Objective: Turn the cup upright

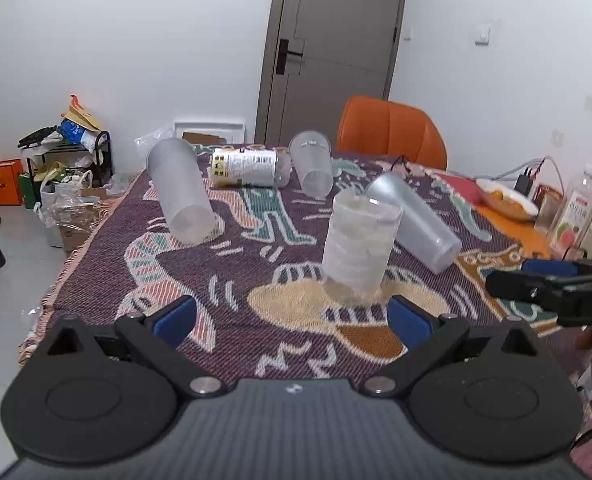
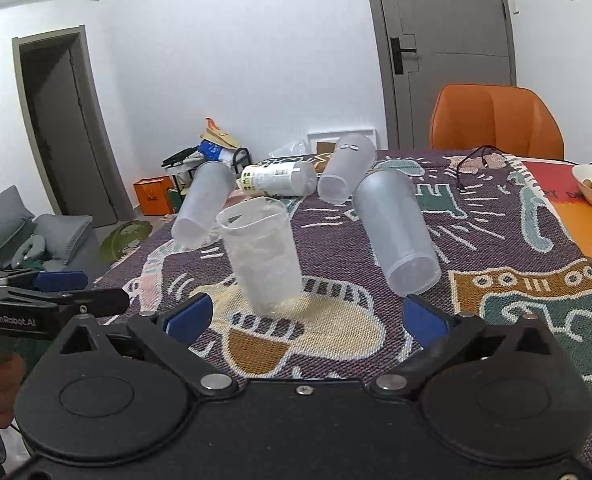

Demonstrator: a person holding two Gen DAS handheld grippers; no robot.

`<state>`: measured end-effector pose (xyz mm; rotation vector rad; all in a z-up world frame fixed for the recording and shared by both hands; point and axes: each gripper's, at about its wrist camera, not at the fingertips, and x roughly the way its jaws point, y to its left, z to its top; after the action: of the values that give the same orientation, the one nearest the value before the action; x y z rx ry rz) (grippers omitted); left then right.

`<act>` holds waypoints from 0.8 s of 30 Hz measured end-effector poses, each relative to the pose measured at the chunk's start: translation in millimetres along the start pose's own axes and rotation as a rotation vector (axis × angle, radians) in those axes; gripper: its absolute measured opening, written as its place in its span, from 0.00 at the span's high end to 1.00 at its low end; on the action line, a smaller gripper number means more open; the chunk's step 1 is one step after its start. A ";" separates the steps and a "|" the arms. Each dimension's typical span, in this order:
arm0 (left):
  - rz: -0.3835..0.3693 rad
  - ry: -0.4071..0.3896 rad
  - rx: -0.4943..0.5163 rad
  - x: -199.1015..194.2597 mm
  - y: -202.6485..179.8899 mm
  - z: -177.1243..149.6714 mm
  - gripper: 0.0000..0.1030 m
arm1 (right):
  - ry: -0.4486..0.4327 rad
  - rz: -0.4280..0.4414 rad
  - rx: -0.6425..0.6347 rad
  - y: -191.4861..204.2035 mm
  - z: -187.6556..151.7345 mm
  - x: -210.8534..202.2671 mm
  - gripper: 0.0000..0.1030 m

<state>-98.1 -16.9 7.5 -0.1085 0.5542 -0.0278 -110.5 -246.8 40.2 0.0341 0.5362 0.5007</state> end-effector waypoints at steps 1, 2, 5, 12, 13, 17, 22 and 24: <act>0.011 0.009 0.009 0.1 -1.1 -1.0 0.02 | 0.002 -0.009 -0.001 1.0 -0.7 -0.5 0.00; 0.018 0.014 0.012 -0.5 -1.7 -2.2 0.02 | 0.005 -0.022 -0.005 1.8 -1.0 -0.4 0.00; 0.008 0.016 0.001 -2.5 -0.1 -4.8 0.02 | 0.008 -0.039 -0.019 4.4 -3.1 -1.7 0.00; 0.017 0.027 -0.007 -6.3 1.9 -7.4 0.02 | 0.015 -0.042 -0.020 8.4 -7.4 -3.8 0.00; 0.019 0.028 -0.008 -6.7 2.1 -7.9 0.02 | 0.015 -0.043 -0.020 8.6 -8.0 -4.0 0.00; 0.023 0.026 0.000 -10.0 1.0 -9.2 0.02 | 0.013 -0.047 -0.024 11.4 -10.3 -7.2 0.00; 0.015 0.025 0.006 -15.7 -0.8 -10.1 0.02 | 0.012 -0.060 -0.031 14.6 -10.1 -11.9 0.00; 0.017 0.021 0.010 -17.6 -1.6 -10.4 0.02 | 0.010 -0.061 -0.035 16.0 -10.3 -13.5 0.00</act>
<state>-118.5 -18.5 8.0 -0.0936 0.5761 -0.0150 -132.9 -240.0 40.4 -0.0181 0.5363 0.4510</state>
